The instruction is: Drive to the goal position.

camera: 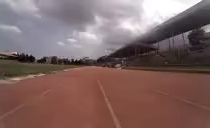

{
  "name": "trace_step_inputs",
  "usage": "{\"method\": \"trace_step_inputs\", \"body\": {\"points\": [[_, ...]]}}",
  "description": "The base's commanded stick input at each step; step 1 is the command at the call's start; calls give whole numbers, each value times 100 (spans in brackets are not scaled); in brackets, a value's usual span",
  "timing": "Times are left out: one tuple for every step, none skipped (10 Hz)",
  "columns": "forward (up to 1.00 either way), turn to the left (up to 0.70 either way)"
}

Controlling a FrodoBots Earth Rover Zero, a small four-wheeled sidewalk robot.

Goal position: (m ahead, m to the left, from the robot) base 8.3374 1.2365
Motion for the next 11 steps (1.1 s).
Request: {"method": "trace_step_inputs", "body": {"points": [[45, 0], [45, 0], [45, 0], [45, 0], [45, 0], [45, 0], [45, 0], [45, 0], [45, 0], [45, 0], [45, 0]]}}
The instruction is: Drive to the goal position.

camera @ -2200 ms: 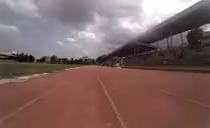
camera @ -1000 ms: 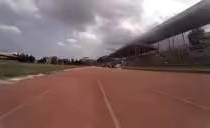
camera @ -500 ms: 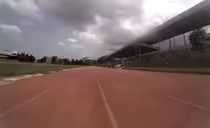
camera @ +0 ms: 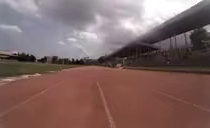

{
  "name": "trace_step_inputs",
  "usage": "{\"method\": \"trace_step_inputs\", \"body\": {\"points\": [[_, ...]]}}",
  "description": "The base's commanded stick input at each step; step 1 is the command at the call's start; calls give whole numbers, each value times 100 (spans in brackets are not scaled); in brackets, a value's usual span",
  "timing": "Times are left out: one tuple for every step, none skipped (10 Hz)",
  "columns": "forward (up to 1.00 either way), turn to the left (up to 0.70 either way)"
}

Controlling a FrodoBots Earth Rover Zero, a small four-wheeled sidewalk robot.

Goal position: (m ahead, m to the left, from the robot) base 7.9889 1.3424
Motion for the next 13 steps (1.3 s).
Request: {"method": "trace_step_inputs", "body": {"points": [[45, 0], [45, 0], [45, 0], [45, 0], [45, 0], [45, 0], [45, 0], [45, 0], [45, 0], [45, 0], [45, 0], [45, 0], [45, 0]]}}
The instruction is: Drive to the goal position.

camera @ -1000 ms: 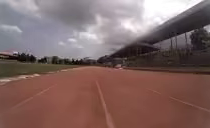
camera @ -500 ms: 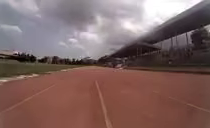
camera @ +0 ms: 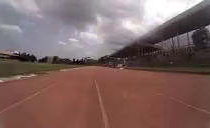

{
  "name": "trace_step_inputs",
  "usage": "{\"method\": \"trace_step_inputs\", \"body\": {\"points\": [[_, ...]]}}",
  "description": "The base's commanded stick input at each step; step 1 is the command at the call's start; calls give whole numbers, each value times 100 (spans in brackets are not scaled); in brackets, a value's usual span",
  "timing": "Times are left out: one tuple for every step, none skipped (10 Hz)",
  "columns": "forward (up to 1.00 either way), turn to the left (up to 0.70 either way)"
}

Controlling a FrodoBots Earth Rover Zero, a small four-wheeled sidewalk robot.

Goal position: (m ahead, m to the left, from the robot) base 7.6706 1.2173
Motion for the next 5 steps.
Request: {"method": "trace_step_inputs", "body": {"points": [[45, 0], [45, 0], [45, 0], [45, 0], [45, 0]]}}
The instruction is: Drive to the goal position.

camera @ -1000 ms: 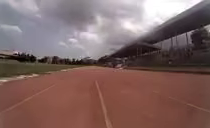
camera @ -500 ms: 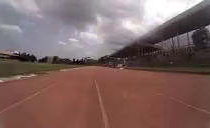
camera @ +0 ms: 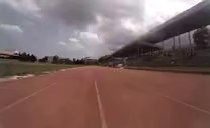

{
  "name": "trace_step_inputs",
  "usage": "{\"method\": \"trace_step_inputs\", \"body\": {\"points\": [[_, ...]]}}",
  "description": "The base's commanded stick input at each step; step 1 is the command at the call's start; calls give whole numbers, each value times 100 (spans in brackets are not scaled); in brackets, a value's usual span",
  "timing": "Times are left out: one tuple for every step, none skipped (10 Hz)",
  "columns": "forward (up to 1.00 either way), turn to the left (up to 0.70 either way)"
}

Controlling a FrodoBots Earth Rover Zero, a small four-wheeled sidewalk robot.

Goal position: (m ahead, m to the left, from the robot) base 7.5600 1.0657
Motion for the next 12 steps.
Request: {"method": "trace_step_inputs", "body": {"points": [[45, 0], [45, 0], [45, 0], [45, 0], [45, 0], [45, 0], [45, 0], [45, 0], [45, 0], [45, 0], [45, 0], [45, 0]]}}
